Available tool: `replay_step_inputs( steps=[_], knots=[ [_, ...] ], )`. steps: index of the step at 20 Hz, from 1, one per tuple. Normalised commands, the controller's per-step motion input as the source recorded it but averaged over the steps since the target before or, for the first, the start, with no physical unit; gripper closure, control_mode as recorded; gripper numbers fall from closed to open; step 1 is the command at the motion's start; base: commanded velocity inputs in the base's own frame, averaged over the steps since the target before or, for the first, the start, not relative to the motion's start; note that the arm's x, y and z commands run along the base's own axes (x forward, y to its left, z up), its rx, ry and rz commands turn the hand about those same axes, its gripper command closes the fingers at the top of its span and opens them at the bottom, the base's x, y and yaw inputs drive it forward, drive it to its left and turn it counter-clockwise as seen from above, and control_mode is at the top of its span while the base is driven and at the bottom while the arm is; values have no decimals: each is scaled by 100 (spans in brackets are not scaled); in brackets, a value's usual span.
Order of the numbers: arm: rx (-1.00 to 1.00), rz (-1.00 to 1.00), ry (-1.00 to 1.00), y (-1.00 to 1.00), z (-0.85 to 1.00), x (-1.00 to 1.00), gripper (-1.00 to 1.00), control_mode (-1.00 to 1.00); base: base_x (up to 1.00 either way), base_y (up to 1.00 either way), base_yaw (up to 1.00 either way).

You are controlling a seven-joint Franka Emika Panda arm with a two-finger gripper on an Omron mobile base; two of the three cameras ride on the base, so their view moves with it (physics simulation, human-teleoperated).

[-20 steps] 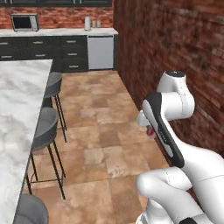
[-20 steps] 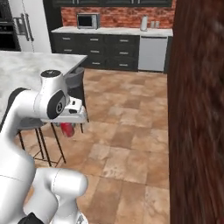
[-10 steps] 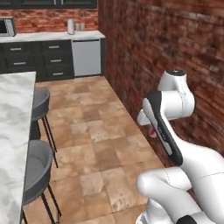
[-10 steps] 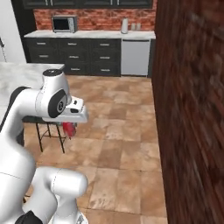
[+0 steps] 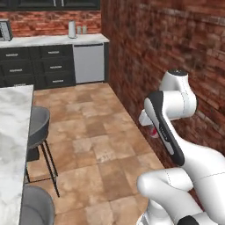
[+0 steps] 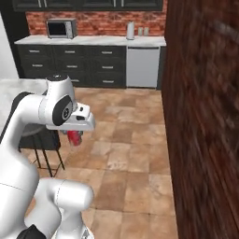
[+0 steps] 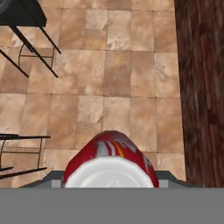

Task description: Four empty soda cans are scattered around the kitchen. Gather all the cans and cluster them next to the stove for recycling.

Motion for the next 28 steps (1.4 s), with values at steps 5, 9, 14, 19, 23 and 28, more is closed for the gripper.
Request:
replay_step_inputs(
  steps=[5, 9, 14, 19, 23, 28],
  knots=[
    [0, 0, 0, 0, 0, 0, 100, 100, 100, 0, 0],
    [0, 0, 0, 0, 0, 0, 100, 100, 100, 0, 0],
    [0, 0, 0, 0, 0, 0, 100, 100, 100, 0, 0],
    [0, 0, 0, 0, 0, 0, 100, 100, 100, 1, 1],
    [0, 0, 0, 0, 0, 0, 100, 100, 100, 3, 4],
    [0, 0, 0, 0, 0, 0, 100, 100, 100, 0, 5]
  ],
)
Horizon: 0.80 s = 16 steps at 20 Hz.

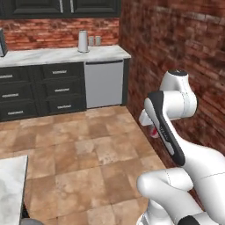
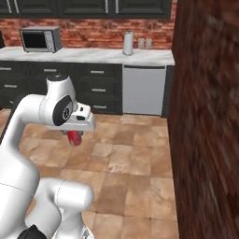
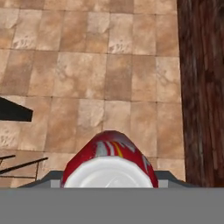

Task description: Four empty soda cans are scattered around the kitchen. Gather all the cans and cluster them next to the stove for recycling.

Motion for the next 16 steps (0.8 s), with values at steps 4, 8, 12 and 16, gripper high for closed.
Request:
replay_step_inputs(
  steps=[4, 8, 12, 16],
  knots=[
    [0, 0, 0, 0, 0, 0, 100, 100, 100, 0, 14],
    [0, 0, 0, 0, 0, 0, 100, 100, 100, 0, 23],
    [0, 0, 0, 0, 0, 0, 100, 100, 100, 0, 28],
    [0, 0, 0, 0, 0, 0, 100, 100, 100, 0, 37]
  ],
)
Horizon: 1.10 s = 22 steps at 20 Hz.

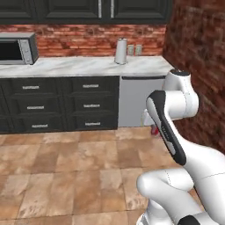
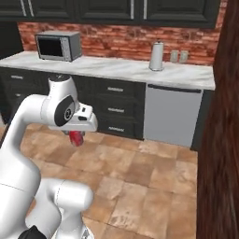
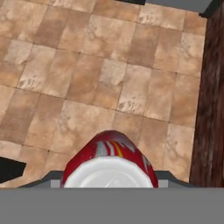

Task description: Four empty soda cans are scattered around the kitchen. Gather all the cans and cluster them next to the stove for recycling.

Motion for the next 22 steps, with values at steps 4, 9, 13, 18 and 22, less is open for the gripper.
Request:
replay_step_inputs(
  steps=[4, 9, 13, 18, 22],
  knots=[
    [0, 0, 0, 0, 0, 0, 100, 100, 100, 1, 50],
    [0, 0, 0, 0, 0, 0, 100, 100, 100, 0, 66],
    [0, 0, 0, 0, 0, 0, 100, 100, 100, 0, 73],
    [0, 0, 0, 0, 0, 0, 100, 100, 100, -1, 73],
    [0, 0, 0, 0, 0, 0, 100, 100, 100, -6, 73]
  ],
)
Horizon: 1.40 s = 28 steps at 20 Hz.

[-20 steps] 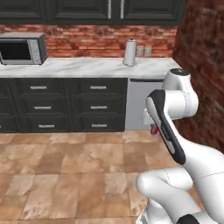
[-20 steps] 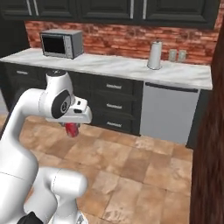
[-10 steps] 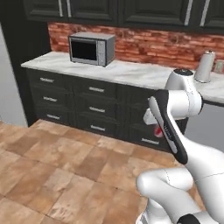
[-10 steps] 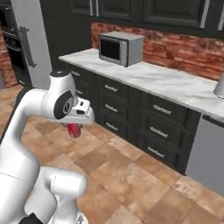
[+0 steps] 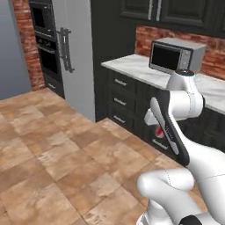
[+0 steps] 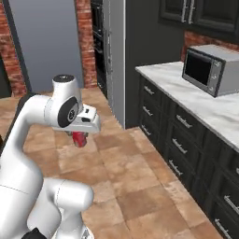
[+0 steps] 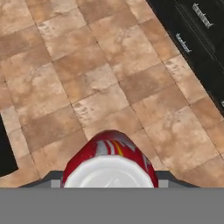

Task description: Four empty soda cans are scattered around the kitchen. Gather all the cans and cluster them next to the stove for recycling.

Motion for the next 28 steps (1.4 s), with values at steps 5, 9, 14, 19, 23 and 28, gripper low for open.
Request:
replay_step_inputs(
  steps=[5, 9, 14, 19, 23, 28],
  knots=[
    [0, 0, 0, 0, 0, 0, 100, 100, 100, -6, 66],
    [0, 0, 0, 0, 0, 0, 100, 100, 100, -26, 49],
    [0, 0, 0, 0, 0, 0, 100, 100, 100, -46, 37],
    [0, 0, 0, 0, 0, 0, 100, 100, 100, -49, 23],
    [0, 0, 0, 0, 0, 0, 100, 100, 100, -33, 12],
    [0, 0, 0, 0, 0, 0, 100, 100, 100, -25, 12]
  ],
)
